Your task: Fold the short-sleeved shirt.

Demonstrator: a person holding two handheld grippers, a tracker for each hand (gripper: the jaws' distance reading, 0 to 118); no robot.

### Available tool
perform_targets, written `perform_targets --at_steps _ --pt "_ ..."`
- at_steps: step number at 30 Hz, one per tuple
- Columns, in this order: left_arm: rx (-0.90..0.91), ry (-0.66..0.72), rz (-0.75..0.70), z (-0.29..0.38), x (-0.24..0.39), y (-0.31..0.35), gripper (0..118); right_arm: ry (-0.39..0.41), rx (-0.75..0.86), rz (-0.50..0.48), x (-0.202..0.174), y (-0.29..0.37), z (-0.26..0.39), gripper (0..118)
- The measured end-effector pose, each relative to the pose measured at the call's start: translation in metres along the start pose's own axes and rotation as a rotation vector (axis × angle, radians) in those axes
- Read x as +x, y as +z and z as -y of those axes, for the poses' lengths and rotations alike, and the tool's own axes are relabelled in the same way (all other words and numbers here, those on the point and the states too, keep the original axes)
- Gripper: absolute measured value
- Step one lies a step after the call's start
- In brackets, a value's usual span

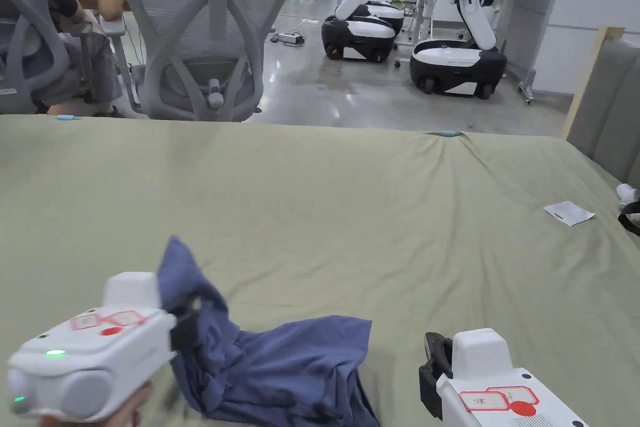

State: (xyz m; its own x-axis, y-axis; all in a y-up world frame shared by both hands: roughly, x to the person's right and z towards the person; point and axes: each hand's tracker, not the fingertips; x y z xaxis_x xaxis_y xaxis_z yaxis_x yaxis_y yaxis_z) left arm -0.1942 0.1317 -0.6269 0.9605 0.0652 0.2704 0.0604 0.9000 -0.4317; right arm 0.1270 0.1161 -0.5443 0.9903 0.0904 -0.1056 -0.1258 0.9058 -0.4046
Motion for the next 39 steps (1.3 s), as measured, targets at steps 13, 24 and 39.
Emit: perform_targets --at_steps 13,24,39 --pt "-0.196 -0.400 0.053 0.043 0.140 -0.057 88 -0.001 -0.008 0.047 0.036 0.022 0.013 0" --pt "-0.295 0.142 0.180 0.019 0.067 -0.060 0 -0.056 -0.032 -0.040 0.022 0.013 0.004 0" --pt "-0.244 0.278 0.341 0.037 0.067 -0.044 0 -0.142 -0.130 -0.206 -0.004 -0.026 -0.005 0"
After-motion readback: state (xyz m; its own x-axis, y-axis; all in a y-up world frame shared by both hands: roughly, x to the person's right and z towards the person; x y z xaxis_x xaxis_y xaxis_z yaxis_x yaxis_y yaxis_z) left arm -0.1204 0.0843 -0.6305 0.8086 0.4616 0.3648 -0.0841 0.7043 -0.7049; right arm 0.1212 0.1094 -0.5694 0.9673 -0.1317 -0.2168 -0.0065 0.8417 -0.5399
